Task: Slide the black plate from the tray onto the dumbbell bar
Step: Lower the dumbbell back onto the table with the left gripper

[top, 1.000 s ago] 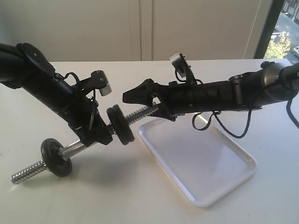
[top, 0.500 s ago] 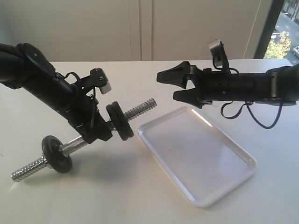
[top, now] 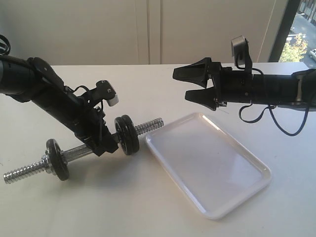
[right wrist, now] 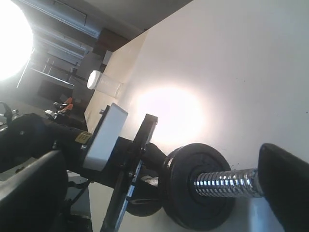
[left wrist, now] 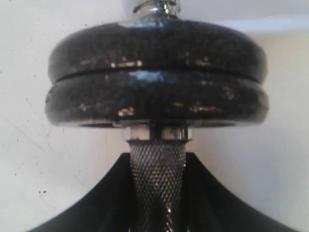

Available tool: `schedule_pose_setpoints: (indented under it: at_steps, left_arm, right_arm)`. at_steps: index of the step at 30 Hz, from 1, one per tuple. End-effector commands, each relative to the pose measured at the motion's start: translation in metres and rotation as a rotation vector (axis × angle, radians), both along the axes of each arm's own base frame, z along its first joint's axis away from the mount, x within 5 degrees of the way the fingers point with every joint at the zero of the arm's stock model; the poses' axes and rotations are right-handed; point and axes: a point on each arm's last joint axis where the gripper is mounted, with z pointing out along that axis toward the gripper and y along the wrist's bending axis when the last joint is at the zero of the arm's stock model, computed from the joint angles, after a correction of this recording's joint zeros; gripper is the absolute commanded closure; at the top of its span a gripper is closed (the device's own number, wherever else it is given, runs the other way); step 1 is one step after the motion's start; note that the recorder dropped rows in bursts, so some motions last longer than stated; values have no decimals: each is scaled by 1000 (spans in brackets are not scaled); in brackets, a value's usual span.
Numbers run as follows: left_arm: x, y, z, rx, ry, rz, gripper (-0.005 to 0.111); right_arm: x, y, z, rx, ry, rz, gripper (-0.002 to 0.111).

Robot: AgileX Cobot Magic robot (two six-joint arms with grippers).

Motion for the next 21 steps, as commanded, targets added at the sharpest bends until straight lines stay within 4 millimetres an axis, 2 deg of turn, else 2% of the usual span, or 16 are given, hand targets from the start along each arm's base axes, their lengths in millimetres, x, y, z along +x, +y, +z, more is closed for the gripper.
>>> schedule_pose_setpoints:
  at_steps: [1,21]
  left_arm:
    - [4,-5,15,-79,-11,52,107]
    - [2,-6,15,-83,2,45,107]
  right_arm:
    - [3,-4,10,13,-43,4,7]
    - [3,-4,10,12,-48,4,7]
